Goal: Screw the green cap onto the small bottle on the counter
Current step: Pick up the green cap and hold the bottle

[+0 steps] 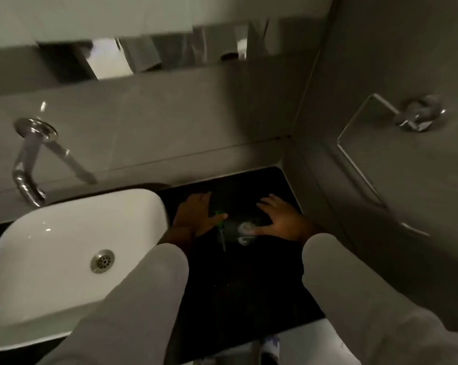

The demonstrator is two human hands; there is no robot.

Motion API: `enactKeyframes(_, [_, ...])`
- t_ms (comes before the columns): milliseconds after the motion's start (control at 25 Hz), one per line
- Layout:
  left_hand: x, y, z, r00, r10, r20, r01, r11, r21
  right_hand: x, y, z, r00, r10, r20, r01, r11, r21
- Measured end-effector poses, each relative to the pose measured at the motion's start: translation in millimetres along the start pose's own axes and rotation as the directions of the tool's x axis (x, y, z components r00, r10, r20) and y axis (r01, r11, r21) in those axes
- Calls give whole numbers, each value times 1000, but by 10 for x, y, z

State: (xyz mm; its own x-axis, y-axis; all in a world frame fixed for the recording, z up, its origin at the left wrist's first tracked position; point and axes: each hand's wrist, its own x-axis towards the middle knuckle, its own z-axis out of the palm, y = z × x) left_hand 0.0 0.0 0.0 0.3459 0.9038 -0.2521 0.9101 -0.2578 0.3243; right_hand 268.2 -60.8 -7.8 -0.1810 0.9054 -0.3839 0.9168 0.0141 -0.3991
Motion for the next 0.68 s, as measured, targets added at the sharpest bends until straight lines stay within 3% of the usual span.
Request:
enactKeyframes(120, [114,-42,497,978,-179,109,185,982,-45,4,106,405,997,-35,66,23,985,173])
enactKeyframes(240, [176,-18,760,940,-317,123,335,925,-178,-5,178,686,999,-48,-23,53,930,363])
enactKeyframes(360, [272,10,905,915,-395,83,404,892,-201,26,173,742,992,-25,-122,78,885,459])
enactKeyframes(520, [350,10,966,898,-426,110,440,856,-273,75,151,722,985,-24,-170,105,867,487])
enactKeyframes(600, [379,25,846,888,-455,62,434,787,-440,113,143,671,991,-20,-133,84,866,494])
enactKeyframes(680, [394,70,581,885,-461,-67,314,696,-646,176,160,596,995,-15,-98,59,880,471])
